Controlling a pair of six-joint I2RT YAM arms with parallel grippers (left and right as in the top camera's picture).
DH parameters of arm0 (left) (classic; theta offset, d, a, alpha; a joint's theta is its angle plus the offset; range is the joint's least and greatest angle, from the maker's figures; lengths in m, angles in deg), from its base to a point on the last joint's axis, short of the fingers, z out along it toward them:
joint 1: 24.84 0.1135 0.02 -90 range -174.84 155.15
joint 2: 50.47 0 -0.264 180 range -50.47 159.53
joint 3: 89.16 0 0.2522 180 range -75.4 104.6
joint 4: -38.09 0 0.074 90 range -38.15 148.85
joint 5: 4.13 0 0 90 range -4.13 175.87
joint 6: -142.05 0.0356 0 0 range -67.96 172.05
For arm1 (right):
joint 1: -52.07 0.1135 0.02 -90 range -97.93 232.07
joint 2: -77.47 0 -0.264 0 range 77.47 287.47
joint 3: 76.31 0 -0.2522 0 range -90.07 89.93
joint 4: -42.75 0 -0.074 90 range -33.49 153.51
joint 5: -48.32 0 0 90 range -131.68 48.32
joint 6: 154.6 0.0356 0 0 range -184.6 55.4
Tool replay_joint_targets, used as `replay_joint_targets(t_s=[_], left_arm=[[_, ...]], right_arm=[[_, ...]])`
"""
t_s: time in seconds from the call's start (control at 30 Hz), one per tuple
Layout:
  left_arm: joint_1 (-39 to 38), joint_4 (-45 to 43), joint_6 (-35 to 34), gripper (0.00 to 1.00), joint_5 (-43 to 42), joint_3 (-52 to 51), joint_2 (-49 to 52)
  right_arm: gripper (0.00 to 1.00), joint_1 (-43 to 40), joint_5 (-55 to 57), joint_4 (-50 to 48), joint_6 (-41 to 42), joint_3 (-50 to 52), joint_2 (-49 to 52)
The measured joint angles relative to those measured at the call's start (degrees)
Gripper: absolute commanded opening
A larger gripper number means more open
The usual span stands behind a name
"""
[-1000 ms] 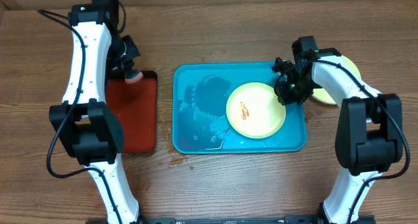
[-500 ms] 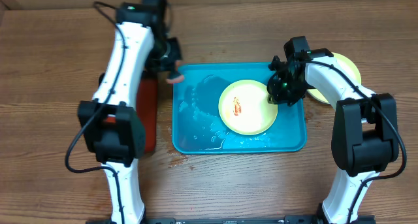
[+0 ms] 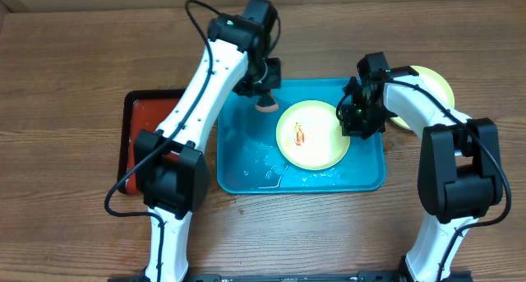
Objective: Clean dirty plates on tray and stack at the side
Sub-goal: 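Move the sponge with the left gripper onto the last yellow plate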
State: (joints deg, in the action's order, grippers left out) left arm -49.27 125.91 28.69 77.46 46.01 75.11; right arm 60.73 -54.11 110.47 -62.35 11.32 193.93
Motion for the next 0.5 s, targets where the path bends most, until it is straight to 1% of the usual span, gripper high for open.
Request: replay_joint_targets(t_s=[0.2,0.37,0.5], left_arm=[[-2.7,-2.7,-0.5,0.04,0.0,-1.8,0.0],[-4.9,-9.4,-2.4,0.04,0.0,-7.4,0.0],[-6.4,-17.2,-4.8,0.04,0.0,-13.4,0.0]], right_arm=[[0.04,0.0,-2.9,-4.2,3.2,0.8,-0.6],[0.04,0.0,-4.0,-5.6,5.9,1.1,-0.6],[0.04,0.0,-4.2,-5.9,7.0,1.1,-0.6]])
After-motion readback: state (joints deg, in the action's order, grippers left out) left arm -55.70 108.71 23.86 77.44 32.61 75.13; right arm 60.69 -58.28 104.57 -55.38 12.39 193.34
